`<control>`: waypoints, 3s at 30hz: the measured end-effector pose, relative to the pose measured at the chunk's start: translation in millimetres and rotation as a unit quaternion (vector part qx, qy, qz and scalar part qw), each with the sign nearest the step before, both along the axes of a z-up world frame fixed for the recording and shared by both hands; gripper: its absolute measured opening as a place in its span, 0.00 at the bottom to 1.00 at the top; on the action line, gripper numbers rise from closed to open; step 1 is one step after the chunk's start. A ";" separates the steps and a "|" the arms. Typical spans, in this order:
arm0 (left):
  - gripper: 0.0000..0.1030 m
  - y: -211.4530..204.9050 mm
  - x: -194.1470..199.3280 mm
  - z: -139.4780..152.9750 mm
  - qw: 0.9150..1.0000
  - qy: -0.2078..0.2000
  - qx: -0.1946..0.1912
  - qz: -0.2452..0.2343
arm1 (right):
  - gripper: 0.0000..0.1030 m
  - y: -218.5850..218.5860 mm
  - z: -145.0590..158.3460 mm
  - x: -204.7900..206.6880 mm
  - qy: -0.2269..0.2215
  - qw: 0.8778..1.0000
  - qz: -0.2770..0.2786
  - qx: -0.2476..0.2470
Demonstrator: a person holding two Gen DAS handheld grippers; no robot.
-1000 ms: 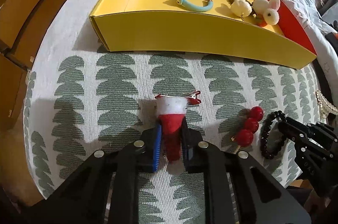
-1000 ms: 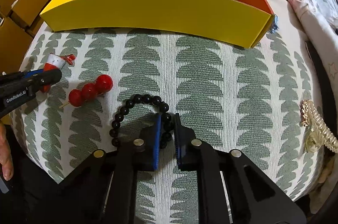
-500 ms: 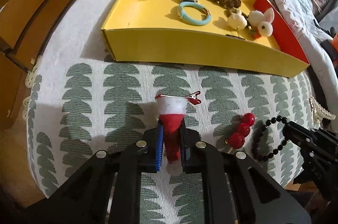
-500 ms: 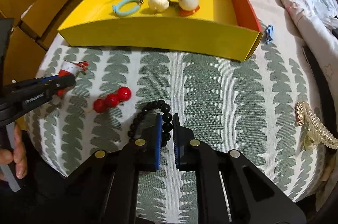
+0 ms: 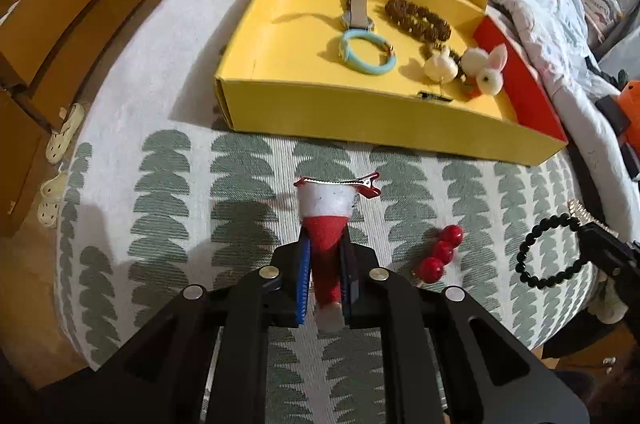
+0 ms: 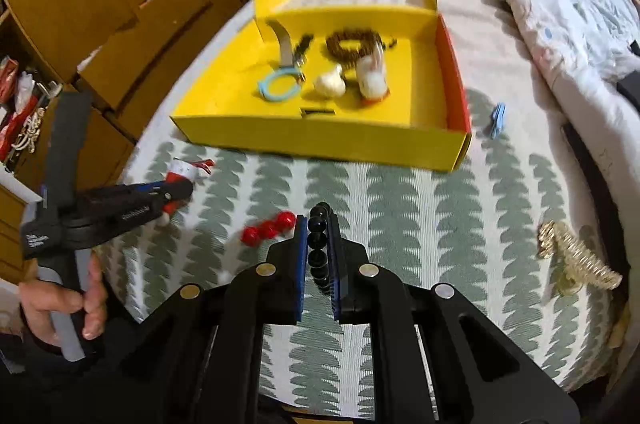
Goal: Organize jewelry
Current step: 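Carry the Santa-hat charm and black bead bracelet into the yellow box and release both, then move the left tool to the red bead stick while the right tool approaches the pearl hair claw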
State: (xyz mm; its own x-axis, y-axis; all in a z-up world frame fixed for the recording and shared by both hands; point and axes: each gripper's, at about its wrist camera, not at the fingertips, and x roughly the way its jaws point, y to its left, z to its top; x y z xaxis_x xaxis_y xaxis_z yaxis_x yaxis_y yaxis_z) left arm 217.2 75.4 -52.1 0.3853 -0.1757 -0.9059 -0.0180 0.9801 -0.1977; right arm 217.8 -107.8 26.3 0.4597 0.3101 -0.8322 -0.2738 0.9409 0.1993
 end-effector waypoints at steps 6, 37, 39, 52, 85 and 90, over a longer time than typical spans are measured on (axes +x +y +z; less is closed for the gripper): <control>0.12 -0.5 0.6 28.5 0.999 -0.027 -0.016 -0.005 | 0.10 6.9 42.4 17.0 -0.034 0.999 0.009 0.016; 0.12 12.1 170.7 -3.7 0.999 0.041 0.008 0.029 | 0.10 89.2 -23.8 258.8 0.047 0.996 0.070 0.033; 0.12 12.5 173.4 -7.4 0.999 0.043 0.011 0.031 | 0.10 89.8 -31.0 265.7 0.052 0.996 0.069 0.033; 0.14 6.5 181.0 -29.8 0.997 0.066 0.021 0.032 | 0.11 54.3 -76.5 289.8 0.088 0.995 0.034 0.017; 0.62 23.8 138.8 32.8 0.999 -0.015 -0.047 0.002 | 0.70 -13.4 43.3 153.0 -0.133 0.990 -0.006 -0.055; 0.63 9.8 95.8 45.0 0.998 -0.036 -0.045 -0.026 | 0.74 -31.5 41.0 118.6 -0.131 0.987 -0.011 -0.094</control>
